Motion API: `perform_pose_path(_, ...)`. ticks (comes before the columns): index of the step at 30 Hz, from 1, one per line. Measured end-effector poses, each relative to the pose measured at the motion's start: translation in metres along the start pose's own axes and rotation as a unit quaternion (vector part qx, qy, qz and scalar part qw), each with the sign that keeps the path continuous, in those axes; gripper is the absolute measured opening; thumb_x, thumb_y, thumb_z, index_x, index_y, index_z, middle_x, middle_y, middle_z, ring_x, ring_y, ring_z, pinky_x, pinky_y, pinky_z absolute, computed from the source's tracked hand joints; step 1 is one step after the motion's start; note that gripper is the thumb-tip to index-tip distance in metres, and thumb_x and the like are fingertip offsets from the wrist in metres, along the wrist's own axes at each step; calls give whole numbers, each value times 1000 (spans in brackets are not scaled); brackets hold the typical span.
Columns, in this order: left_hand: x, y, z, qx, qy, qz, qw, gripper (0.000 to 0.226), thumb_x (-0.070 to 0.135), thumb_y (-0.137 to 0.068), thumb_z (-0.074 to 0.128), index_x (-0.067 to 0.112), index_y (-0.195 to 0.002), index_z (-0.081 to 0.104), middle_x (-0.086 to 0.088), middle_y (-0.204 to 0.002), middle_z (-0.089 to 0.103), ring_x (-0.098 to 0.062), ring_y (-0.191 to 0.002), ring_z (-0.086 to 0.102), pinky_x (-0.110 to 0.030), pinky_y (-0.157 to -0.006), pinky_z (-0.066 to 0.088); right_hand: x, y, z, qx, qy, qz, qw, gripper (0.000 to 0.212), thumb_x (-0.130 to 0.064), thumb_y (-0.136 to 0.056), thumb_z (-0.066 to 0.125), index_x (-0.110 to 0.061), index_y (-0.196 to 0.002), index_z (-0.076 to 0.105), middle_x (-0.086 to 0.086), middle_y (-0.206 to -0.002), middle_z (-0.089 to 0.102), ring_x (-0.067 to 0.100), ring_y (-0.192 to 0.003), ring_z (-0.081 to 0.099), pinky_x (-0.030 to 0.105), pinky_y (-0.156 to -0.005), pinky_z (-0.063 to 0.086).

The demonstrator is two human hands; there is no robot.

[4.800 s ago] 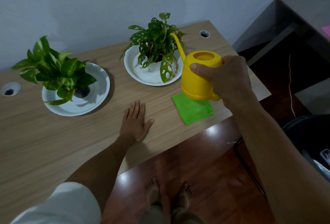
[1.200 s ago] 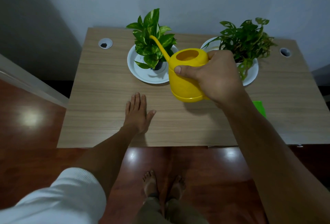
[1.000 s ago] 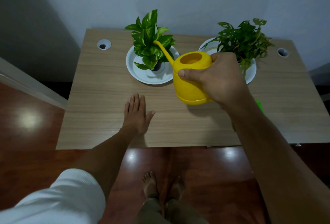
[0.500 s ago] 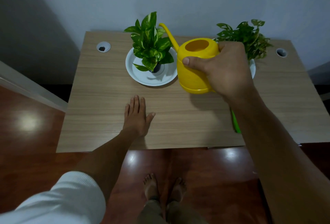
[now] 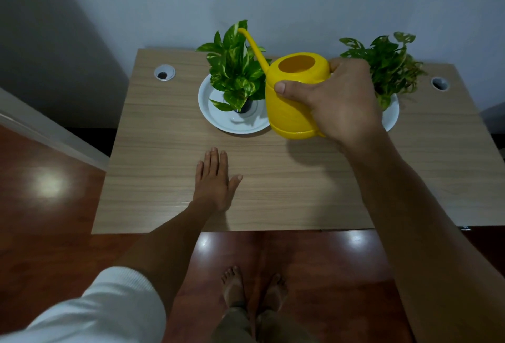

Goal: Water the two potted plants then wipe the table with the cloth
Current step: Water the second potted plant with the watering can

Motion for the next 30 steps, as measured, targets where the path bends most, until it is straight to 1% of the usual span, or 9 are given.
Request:
perform_pose_path(4, -1, 0, 1, 2, -1, 2, 1000, 84, 66, -104, 18, 15, -165, -10, -11, -172, -18, -25, -158, -22, -43, -126, -17, 1, -6, -1, 23, 7, 1, 1000, 62, -54, -64, 94, -11, -105, 74, 7, -101, 76, 25, -93, 72, 43, -83, 60)
perform_pose_path(8, -1, 1, 1, 5, -1, 1, 1000, 84, 66, -104, 18, 16, -165, -10, -10, -172, -18, -24, -158, -22, -43, -125, -17, 0, -12, -1, 29, 6, -2, 1000, 68, -58, -61, 92, -9, -105, 73, 9, -102, 75, 26, -93, 72, 46, -83, 60)
perform_pose_path(12, 0, 1, 0, 4, 0, 3, 1000, 84, 66, -104, 18, 15, -165, -9, -10, -172, -18, -24, -158, -22, -42, -125, -17, 0, -10, 1, 16, 11, 5, 1000, 64, -55, -63, 94, -10, -105, 74, 8, -102, 75, 26, -93, 72, 47, -84, 60)
perform_pose_path(15, 0, 1, -1, 7, -2, 3, 1000, 83, 66, -104, 18, 15, -165, -10, -10, -172, -18, -24, -158, -22, -44, -127, -15, 1, -4, 2, -6, -7, 6, 1000, 53, -49, -64, 96, -17, -100, 75, 2, -100, 77, 21, -92, 73, 44, -85, 60)
perform_pose_path(16, 0, 1, -1, 7, -2, 3, 1000, 83, 66, -104, 18, 15, -165, -10, -10, -172, -18, -23, -158, -22, -44, -127, -15, 2, -2, 3, -12, -10, 10, 1000, 53, -49, -64, 96, -17, -101, 76, 1, -100, 77, 19, -91, 73, 41, -83, 60)
perform_pose_path(18, 0, 1, 0, 7, -2, 3, 1000, 83, 65, -104, 18, 15, -165, -9, -10, -172, -17, -23, -158, -21, -44, -127, -14, 5, 3, 5, -16, -5, 22, 1000, 61, -52, -62, 96, -15, -105, 76, 3, -101, 76, 20, -91, 72, 35, -78, 57)
perform_pose_path(20, 0, 1, 0, 9, -1, 2, 1000, 83, 65, -104, 20, 15, -165, -9, -10, -173, -16, -24, -158, -21, -44, -127, -14, 7, 7, 8, -20, -3, 26, 999, 66, -56, -59, 96, -13, -106, 75, 5, -101, 76, 22, -91, 72, 38, -78, 58)
perform_pose_path(24, -1, 0, 0, 8, 1, 0, 1000, 83, 65, -104, 21, 16, -165, -8, -10, -173, -15, -24, -159, -20, -44, -127, -14, 7, 16, 9, -41, -7, 33, 999, 60, -50, -63, 97, -13, -104, 76, 4, -99, 76, 21, -91, 72, 39, -79, 59)
perform_pose_path(30, -1, -1, 0, 2, -3, -2, 1000, 84, 65, -104, 22, 15, -165, -7, -11, -173, -15, -25, -159, -19, -44, -126, -13, 13, 29, 0, -38, -10, 31, 999, 64, -53, -60, 97, -14, -106, 76, 3, -99, 77, 20, -90, 73, 44, -81, 61)
Point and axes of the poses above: each hand's wrist, its own y-axis away from the middle knuckle, its own z-axis out of the palm, x = y × z, the point moved 5 cm from there along -y, towards the middle knuckle
